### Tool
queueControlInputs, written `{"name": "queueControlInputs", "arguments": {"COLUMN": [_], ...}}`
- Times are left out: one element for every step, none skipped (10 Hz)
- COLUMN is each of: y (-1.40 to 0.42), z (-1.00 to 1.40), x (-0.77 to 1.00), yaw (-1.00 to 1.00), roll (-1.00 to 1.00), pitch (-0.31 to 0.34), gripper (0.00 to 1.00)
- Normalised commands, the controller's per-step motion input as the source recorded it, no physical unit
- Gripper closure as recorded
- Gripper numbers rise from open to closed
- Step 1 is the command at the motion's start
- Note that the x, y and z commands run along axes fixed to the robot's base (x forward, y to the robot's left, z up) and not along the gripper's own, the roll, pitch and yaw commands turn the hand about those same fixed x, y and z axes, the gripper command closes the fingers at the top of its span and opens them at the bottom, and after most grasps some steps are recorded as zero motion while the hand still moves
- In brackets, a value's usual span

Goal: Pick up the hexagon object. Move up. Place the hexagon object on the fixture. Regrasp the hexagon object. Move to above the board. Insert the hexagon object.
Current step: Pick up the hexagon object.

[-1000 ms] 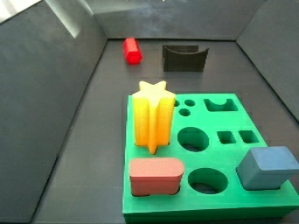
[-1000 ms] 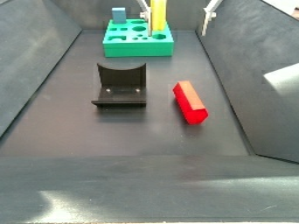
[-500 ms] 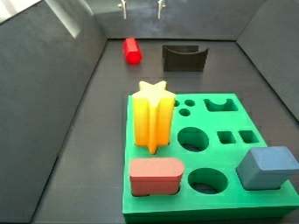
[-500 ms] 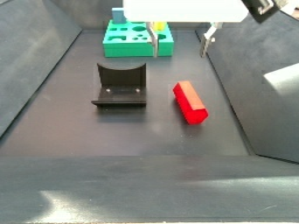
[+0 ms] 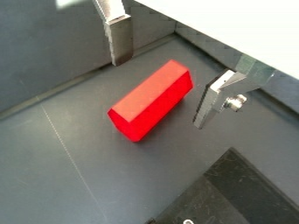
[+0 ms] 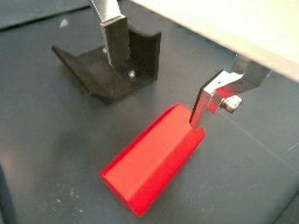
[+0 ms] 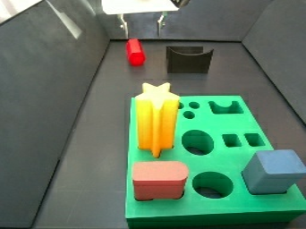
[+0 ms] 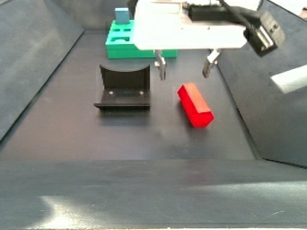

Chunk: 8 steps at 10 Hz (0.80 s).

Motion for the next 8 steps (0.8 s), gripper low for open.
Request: {"name": "queueControlInputs", "arguments": {"y": [0.0, 0.0, 0.0, 0.0, 0.0, 0.0, 0.0, -0.09], "z": [-0.58, -0.59, -0.58, -0.56, -0.62, -0.64, -0.51, 0.0], "x": [-0.01, -0.02, -0.05, -0.09, -0.07, -0.09, -0.2, 0.0], "yaw": [0.31, 0.3, 0.29, 0.26, 0.21, 0.19, 0.07, 0.01], "roll": [0.08, 0.06, 0.08, 0.1, 0.09, 0.13, 0.12, 0.03], "pitch": [-0.137, -0.144, -0.131, -0.114, -0.114, -0.099, -0.099, 0.0], "gripper": [0.0, 0.0, 0.0, 0.0, 0.0, 0.0, 0.0, 0.0]}}
